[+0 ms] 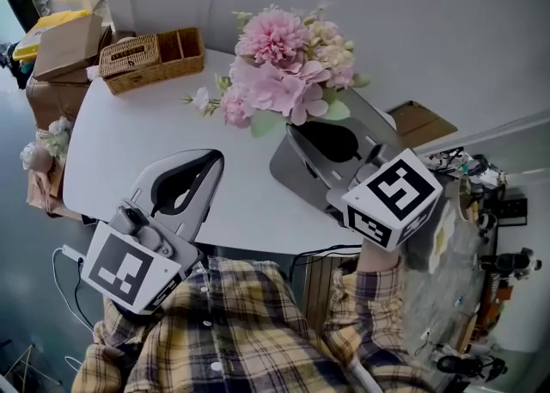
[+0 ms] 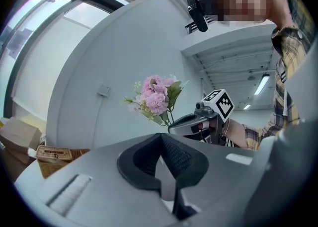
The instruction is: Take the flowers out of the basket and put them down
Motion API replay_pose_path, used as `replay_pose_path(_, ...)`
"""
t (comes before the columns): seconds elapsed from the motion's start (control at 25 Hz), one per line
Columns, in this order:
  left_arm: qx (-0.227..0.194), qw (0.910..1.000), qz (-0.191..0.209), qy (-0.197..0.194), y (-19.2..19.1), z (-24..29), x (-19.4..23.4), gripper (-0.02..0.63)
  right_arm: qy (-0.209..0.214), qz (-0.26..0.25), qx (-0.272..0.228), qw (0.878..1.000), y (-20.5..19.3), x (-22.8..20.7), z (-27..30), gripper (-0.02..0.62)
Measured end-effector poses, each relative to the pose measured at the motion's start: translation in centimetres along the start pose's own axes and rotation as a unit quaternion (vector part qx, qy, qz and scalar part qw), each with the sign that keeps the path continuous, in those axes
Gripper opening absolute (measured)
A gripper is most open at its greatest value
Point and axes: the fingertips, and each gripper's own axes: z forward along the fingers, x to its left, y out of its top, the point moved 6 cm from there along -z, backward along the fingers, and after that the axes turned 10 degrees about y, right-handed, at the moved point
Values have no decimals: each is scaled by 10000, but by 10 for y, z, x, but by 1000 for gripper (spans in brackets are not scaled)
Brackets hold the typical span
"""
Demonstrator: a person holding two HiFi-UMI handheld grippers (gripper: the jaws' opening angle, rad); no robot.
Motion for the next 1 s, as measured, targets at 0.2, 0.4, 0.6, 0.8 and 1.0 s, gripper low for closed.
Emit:
replay_pose_path(0.2, 100, 9998, 65, 133, 1, -24, 53, 12, 266, 87, -20, 9996, 15, 17, 69, 12)
replay_pose_path(0.4, 143, 9996, 103, 205, 6, -38, 83, 12, 459, 229, 9, 9987, 19, 28, 114, 14)
replay_pose_path(0.6, 208, 9994, 104, 238, 3, -49, 108, 12, 422, 540, 136, 9976, -1, 29, 158, 14)
replay_pose_path(0.8, 299, 9994, 109, 169, -1, -57, 126, 12, 293, 1036, 419, 9933, -47, 31, 194, 15)
replay_pose_path(1.0, 340, 9993, 71, 150, -2, -58, 143, 12, 143, 1553, 558, 9862, -87, 31, 221, 15)
